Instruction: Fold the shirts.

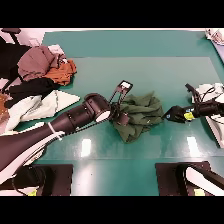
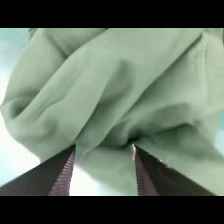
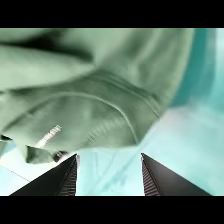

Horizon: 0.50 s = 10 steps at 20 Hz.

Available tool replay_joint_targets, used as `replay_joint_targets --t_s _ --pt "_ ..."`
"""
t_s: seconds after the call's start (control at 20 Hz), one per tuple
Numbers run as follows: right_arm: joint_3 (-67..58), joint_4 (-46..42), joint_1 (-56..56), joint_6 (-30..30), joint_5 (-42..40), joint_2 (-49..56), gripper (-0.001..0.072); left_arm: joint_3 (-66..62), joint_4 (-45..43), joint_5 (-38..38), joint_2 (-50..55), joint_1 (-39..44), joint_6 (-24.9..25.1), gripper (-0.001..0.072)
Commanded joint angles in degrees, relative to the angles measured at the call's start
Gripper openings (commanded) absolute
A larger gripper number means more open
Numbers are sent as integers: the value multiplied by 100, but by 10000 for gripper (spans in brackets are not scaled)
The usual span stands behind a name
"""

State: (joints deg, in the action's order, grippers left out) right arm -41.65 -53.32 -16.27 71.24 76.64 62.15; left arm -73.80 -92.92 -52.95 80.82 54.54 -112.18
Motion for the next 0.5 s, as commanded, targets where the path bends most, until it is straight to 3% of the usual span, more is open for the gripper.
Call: replay_joint_targets --t_s 0.0,0.1,0.15,0.2,0.3,0.45 --pt "494 -170 13 48 -240 -177 440 -120 136 -785 -380 -4 149 453" --pt "846 -166 13 70 -636 -520 440 -118 426 -1169 -577 -4 170 455" --pt "992 -140 13 96 -815 -697 440 -118 730 -1283 -603 -4 173 603" --pt "1137 -4 13 94 -975 -859 440 -103 1154 -1333 -595 -4 264 678" --pt "1373 365 13 94 -1318 -1069 440 37 1794 -1145 -595 -4 424 680" --pt "1484 737 13 92 -1812 -1110 440 361 1919 -855 -592 -4 420 681"
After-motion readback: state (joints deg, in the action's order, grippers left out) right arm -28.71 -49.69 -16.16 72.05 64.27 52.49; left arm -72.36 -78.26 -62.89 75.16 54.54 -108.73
